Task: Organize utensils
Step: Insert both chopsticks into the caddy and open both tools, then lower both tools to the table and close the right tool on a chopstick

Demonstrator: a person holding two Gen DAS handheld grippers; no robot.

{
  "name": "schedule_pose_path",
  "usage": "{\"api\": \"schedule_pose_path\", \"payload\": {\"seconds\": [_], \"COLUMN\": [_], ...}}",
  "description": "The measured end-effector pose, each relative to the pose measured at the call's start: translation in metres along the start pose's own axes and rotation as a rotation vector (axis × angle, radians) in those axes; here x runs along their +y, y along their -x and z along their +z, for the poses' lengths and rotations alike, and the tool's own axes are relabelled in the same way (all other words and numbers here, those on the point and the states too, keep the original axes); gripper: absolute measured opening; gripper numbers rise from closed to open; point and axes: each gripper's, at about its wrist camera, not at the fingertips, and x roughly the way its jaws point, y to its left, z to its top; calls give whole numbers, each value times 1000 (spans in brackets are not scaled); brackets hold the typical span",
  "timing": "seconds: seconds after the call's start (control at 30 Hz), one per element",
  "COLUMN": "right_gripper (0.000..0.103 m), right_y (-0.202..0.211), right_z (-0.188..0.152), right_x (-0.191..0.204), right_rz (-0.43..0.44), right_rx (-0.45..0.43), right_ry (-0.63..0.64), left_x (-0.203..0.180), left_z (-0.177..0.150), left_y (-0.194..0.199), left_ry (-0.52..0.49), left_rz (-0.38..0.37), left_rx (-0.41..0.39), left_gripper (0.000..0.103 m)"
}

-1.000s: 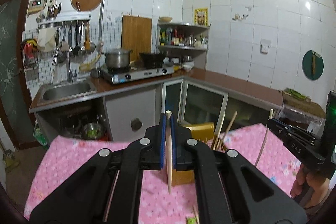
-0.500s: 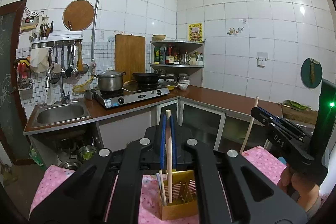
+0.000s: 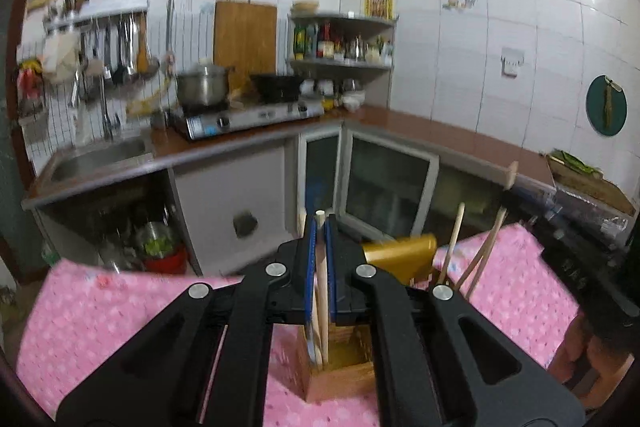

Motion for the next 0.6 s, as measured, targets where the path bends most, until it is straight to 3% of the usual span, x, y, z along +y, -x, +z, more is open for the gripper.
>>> {"api": "schedule_pose_path", "payload": {"seconds": [0.07,0.1,0.2,0.23,0.27,0.3,0.37,0.53,0.6], "right_gripper": [8,9,9,16,28,34,37,37,37], "right_y": [3,4,7,8,10,13,20,36,42], "right_z": [0,1,5,7,8,10,13,6,-5], "right_x": [0,1,2,4,5,6,8,4,3], "right_rz": [10,15,34,30,29,27,16,5,-9], "right_rx": [10,19,45,55,65,73,87,151,188], "right_ry": [-8,-12,-10,-1,5,6,10,3,10], "left_x": [2,3,8,8,9,10,13,27,34], "left_z": [-9,-12,-13,-13,-11,-8,-6,-13,-23], "left_y": [-6,-10,-6,-1,6,14,26,57,67], "left_ry": [5,1,24,28,28,24,19,37,43], "left_rz": [6,12,16,22,32,47,58,89,103], "left_rx": [28,51,66,57,49,41,35,59,70], "left_gripper": [6,12,48,59,65,70,74,95,98]}}
